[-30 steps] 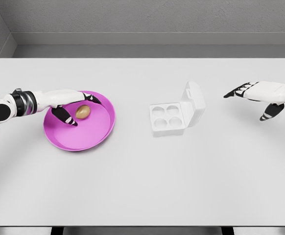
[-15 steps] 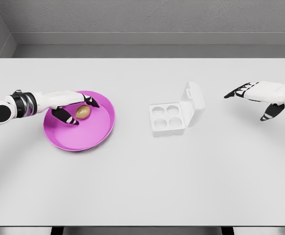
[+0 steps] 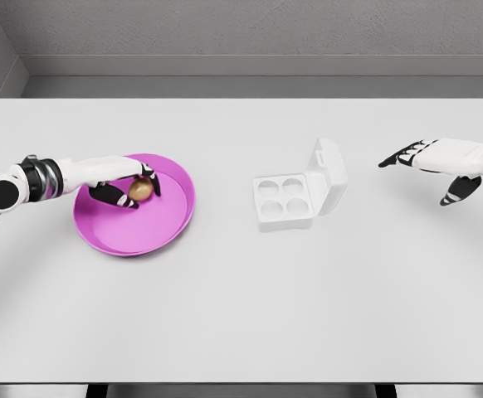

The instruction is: Pack egg into the box and close the box lid

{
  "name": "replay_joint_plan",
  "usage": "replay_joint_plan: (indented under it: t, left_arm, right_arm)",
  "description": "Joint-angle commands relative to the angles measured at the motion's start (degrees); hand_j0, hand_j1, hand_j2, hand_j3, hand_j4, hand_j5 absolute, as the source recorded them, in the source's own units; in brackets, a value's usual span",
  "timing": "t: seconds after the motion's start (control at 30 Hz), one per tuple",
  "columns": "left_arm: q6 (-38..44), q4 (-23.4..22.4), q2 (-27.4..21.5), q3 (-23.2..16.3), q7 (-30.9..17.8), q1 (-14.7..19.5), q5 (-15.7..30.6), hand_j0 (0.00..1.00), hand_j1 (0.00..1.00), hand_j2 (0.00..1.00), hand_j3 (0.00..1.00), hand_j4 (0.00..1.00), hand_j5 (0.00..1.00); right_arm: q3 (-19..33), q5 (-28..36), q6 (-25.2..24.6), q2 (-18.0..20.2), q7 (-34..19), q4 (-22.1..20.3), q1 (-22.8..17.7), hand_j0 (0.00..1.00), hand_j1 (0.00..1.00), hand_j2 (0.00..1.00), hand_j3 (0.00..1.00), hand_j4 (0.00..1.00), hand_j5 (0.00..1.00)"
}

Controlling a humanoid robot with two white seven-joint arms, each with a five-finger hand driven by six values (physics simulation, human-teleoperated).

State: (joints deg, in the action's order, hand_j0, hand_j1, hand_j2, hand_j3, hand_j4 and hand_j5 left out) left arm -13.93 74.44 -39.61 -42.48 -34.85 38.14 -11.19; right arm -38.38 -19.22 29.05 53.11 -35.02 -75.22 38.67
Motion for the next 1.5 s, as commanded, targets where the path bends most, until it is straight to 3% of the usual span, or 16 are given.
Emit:
replay_joint_plan:
  t: [0.0,0.27,0.67,1.47]
  left_arm:
    - [0.0,0.0,0.0,-0.1,-0.2,0.0,0.4,0.45,0.45,0.45,0.45,0.45,0.45]
    - [0.0,1.2,0.1,0.0,-0.2,0.0,1.5,0.39,0.39,0.39,0.39,0.39,0.39]
    - [0.0,12.4,0.2,0.2,-0.2,-0.1,2.1,0.36,0.36,0.36,0.36,0.36,0.36]
    - [0.0,12.5,16.3,-0.3,-0.2,0.4,0.5,0.34,0.34,0.34,0.34,0.34,0.34]
  right_arm:
    - [0.0,0.2,-0.1,0.1,0.0,0.0,0.0,1.00,1.00,1.00,1.00,1.00,1.00]
    - [0.1,0.2,0.0,0.6,0.0,0.0,0.0,1.00,1.00,1.00,1.00,1.00,1.00]
    - [0.1,0.2,0.0,1.1,0.0,-1.2,1.3,1.00,1.00,1.00,1.00,1.00,1.00]
    - [0.1,0.2,-0.1,1.5,0.0,-1.7,1.1,1.00,1.00,1.00,1.00,1.00,1.00]
